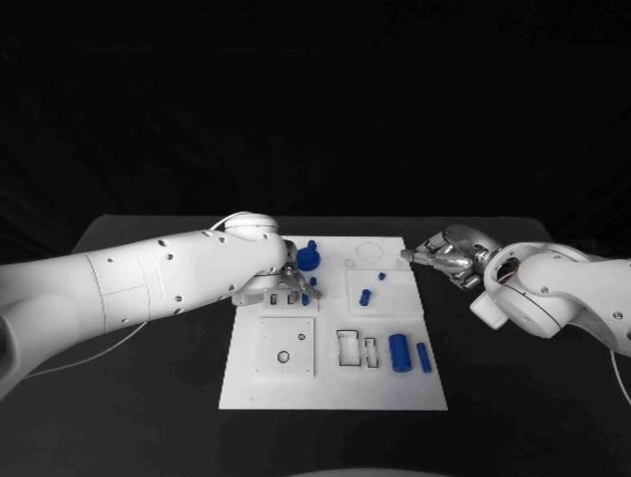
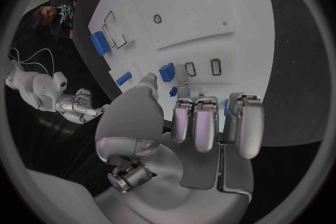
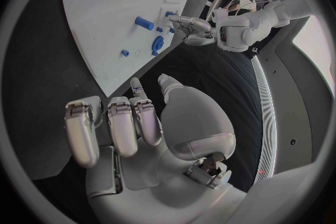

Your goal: Assemble the parts on the task board

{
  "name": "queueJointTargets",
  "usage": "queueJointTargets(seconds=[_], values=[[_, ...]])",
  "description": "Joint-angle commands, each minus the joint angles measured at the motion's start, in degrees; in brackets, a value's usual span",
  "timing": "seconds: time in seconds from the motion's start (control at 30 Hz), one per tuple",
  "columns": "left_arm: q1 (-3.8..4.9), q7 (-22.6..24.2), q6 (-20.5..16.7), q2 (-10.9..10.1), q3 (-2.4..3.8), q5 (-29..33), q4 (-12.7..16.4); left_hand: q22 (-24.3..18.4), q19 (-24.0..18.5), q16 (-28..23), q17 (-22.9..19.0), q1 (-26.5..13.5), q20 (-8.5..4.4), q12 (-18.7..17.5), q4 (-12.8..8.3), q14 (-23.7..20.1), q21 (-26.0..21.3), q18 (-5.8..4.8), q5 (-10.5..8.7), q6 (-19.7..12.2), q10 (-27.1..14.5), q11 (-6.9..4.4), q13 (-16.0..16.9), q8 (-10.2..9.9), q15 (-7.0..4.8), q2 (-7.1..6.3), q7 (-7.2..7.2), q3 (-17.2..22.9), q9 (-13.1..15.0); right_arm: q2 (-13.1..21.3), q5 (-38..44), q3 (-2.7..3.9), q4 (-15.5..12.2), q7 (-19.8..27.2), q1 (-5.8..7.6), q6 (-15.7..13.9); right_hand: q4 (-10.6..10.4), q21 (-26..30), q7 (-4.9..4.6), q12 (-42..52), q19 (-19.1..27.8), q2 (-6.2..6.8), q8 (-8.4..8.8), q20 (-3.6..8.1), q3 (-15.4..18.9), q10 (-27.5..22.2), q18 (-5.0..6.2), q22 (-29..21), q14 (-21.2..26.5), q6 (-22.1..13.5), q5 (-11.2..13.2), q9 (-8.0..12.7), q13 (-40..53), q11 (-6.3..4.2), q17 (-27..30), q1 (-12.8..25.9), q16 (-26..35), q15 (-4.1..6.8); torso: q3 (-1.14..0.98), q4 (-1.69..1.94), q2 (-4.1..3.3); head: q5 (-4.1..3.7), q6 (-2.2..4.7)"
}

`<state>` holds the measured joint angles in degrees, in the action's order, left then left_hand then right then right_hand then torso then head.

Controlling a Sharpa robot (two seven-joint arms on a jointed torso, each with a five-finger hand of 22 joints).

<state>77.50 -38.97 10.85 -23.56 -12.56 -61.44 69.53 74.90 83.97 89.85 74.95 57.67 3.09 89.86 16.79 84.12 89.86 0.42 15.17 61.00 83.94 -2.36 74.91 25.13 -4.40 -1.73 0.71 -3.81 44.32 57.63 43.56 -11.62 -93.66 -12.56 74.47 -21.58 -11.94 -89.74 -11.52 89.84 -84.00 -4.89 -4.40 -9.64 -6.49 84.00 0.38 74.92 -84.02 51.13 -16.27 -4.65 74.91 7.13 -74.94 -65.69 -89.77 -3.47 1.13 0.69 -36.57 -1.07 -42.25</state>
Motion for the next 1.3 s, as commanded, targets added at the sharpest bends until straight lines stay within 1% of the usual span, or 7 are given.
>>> queueJointTargets(seconds=[0.03,0.27,0.4,0.57,0.7,0.93,1.3], values=[[-0.2,0.3,1.2,0.4,0.03,0.0,-0.2,15.1,6.0,0.1,15.1,1.2,-0.31,0.1,0.0,5.9,0.1,-0.42,0.0,-0.2,6.1,0.07,15.1,-0.4,0.03,0.36,0.25,0.6,0.3,-0.1,0.7,-0.01,0.0,-0.4,-0.03,1.1,-0.3,-0.3,-0.13,0.2,-6.0,-0.14,-0.16,-0.32,0.1,6.0,-0.38,15.1,-6.0,-0.4,-0.3,-0.1,15.1,0.39,-15.1,-0.2,-0.2,-0.42,-0.01,-0.02,-0.01,0.02,0.01],[-0.43,0.2,1.3,0.8,0.03,-0.1,-0.6,15.1,6.0,0.1,15.1,2.3,-0.3,0.1,0.0,5.9,0.1,-0.42,0.83,-0.2,6.1,0.06,15.1,-0.8,0.03,0.6,0.22,0.9,0.8,-0.2,0.7,-0.02,0.0,-0.5,-0.03,1.3,-0.3,-0.3,-0.13,0.2,-6.0,-0.14,-0.16,-0.32,0.1,6.0,-0.38,15.1,-6.0,-0.4,-0.3,-0.1,15.1,0.39,-15.1,-0.2,-0.2,-0.42,0.01,-0.04,-0.02,-0.11,-0.02],[-0.61,0.2,1.1,1.0,0.03,-0.2,-0.8,15.1,6.0,0.1,15.1,3.7,-0.31,0.1,0.0,5.9,0.1,-0.42,2.16,-0.2,6.1,0.01,15.1,-1.2,0.01,0.68,0.19,1.4,1.2,-0.2,0.7,-0.02,-0.1,-0.6,-0.03,1.5,-0.3,-0.3,-0.14,0.2,-6.0,-0.14,-0.16,-0.33,0.1,6.0,-0.38,15.1,-6.0,-0.4,-0.4,-0.1,15.1,0.4,-15.1,-0.3,-0.2,-0.42,0.03,0.01,-0.03,-0.06,-0.01],[-0.7,0.5,0.7,1.1,0.03,-0.3,-0.9,15.1,6.0,0.1,15.1,3.9,-0.3,0.1,0.0,5.9,0.1,-0.42,2.41,-0.2,6.1,0.01,15.1,-1.3,0.0,0.63,0.18,1.4,1.3,-0.1,0.7,-0.02,0.0,-0.8,-0.03,1.7,-0.3,-0.3,-0.16,0.2,-6.0,-0.15,-0.16,-0.35,0.2,6.0,-0.38,15.1,-6.0,-0.5,-0.6,-0.1,15.1,0.42,-15.1,-0.4,-0.2,-0.44,0.04,0.01,-0.04,-0.11,-0.34],[-0.73,0.9,0.2,1.1,0.04,-0.4,-1.3,15.1,6.0,0.1,15.1,4.2,-0.3,0.1,0.0,5.9,0.1,-0.42,2.84,-0.1,6.1,-0.01,15.1,-1.4,-0.01,0.62,0.15,1.5,1.5,-0.2,0.7,-0.02,0.2,-0.9,-0.03,1.8,-0.3,-0.3,-0.17,0.2,-6.0,-0.16,-0.16,-0.37,0.2,6.0,-0.38,15.1,-6.0,-0.5,-0.7,-0.1,15.1,0.43,-15.1,-0.4,-0.2,-0.45,-0.04,-0.04,-0.04,-0.07,-0.27],[-0.74,1.2,0.0,1.0,0.04,-0.6,-1.3,15.1,6.0,0.1,15.1,4.5,-0.3,0.1,0.0,5.9,0.1,-0.42,3.3,0.0,6.1,-0.02,15.1,-1.5,-0.02,0.58,0.14,1.5,1.7,-0.4,0.7,-0.03,0.4,-1.2,-0.08,2.2,-0.2,-0.3,-0.19,0.2,-6.0,-0.16,-0.18,-0.4,0.2,6.0,-0.38,15.1,-6.0,-0.6,-1.0,-0.1,15.1,0.44,-15.1,-0.6,-0.2,-0.47,0.0,0.08,-0.02,-0.18,-0.5],[-0.73,1.9,-0.9,1.0,0.06,-1.0,-1.4,15.1,6.0,0.1,15.1,4.5,-0.31,0.1,0.0,5.9,0.1,-0.42,3.4,0.0,6.1,-0.02,15.1,-1.5,-0.02,0.56,0.14,1.5,1.7,-0.5,0.8,-0.04,0.4,-1.5,-0.12,2.5,-0.2,-0.3,-0.2,0.2,-6.0,-0.18,-0.2,-0.43,0.2,6.0,-0.38,15.1,-6.0,-0.6,-1.3,-0.1,15.1,0.46,-15.1,-0.7,-0.2,-0.48,0.01,0.04,-0.05,-0.25,-0.63]])
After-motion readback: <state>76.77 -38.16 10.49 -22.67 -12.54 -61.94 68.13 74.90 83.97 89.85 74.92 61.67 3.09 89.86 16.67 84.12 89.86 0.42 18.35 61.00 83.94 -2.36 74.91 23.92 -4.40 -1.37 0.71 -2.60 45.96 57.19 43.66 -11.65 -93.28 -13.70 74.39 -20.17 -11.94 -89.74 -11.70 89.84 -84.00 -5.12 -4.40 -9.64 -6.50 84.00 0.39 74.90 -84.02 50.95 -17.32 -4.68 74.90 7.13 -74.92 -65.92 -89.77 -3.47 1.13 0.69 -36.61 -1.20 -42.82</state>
